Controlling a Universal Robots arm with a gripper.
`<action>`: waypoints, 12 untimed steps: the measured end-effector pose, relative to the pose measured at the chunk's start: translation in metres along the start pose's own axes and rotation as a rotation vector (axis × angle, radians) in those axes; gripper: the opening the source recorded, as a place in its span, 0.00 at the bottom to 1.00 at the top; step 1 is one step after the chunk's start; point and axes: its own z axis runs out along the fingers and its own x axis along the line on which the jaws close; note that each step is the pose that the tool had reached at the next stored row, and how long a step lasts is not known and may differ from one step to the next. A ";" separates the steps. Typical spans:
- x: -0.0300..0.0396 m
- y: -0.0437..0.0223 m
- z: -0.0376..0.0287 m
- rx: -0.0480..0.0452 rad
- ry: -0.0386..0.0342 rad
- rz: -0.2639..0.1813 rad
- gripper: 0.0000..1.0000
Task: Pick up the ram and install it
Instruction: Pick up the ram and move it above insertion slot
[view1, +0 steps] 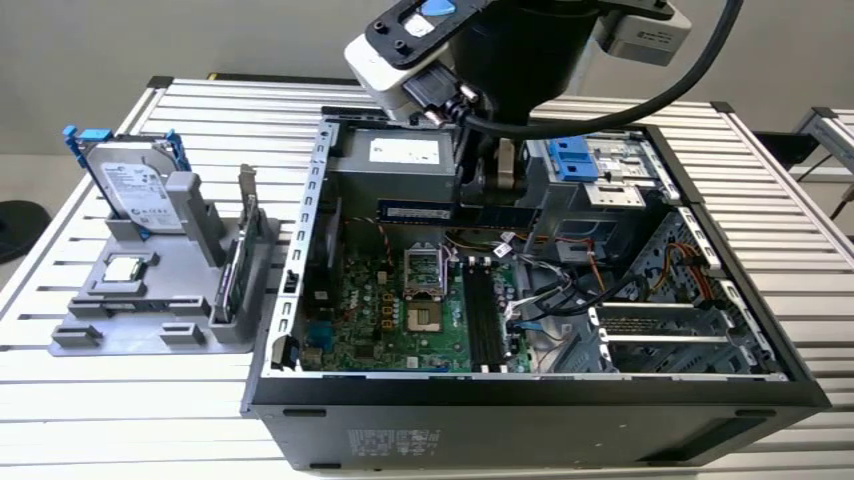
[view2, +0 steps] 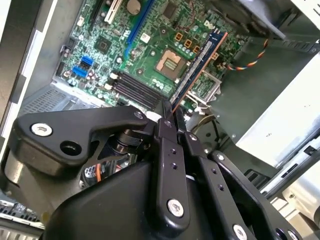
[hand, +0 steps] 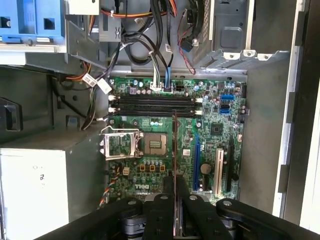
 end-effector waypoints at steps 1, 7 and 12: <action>0.0000 0.0005 0.0000 0.0000 0.0000 0.000 0.00; 0.0000 0.0034 -0.0002 -0.0005 0.0000 0.000 0.00; 0.0001 0.0108 -0.0007 -0.0004 0.0000 -0.001 0.00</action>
